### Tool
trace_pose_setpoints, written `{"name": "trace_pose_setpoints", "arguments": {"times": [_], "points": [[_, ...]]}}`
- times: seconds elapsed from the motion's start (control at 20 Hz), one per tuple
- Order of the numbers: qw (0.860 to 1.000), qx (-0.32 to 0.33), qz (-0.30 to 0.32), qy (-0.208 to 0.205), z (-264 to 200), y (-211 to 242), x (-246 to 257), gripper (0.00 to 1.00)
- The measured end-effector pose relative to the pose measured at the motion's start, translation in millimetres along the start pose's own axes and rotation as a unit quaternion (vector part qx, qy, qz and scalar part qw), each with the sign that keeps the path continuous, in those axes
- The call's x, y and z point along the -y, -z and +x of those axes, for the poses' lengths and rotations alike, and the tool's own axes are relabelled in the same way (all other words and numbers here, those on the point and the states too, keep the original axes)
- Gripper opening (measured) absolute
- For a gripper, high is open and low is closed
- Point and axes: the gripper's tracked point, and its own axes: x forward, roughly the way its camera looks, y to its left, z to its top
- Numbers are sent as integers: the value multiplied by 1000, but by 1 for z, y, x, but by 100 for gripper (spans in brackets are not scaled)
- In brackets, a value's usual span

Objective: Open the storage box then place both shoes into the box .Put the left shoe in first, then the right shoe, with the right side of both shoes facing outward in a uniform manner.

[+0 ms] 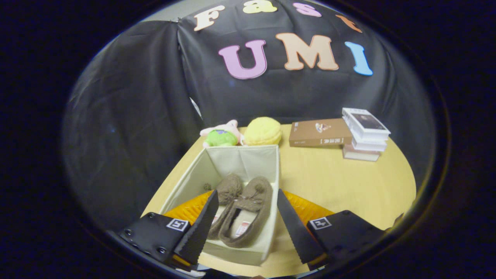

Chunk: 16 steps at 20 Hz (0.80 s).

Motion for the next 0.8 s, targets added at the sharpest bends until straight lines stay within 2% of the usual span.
{"name": "trace_pose_setpoints", "arguments": {"times": [0.25,0.45,0.8], "points": [[995,95,-23,3,-39,-49,59,97],[988,144,-51,38,-69,-76,125,97],[969,225,-47,94,-126,-110,224,97]]}}
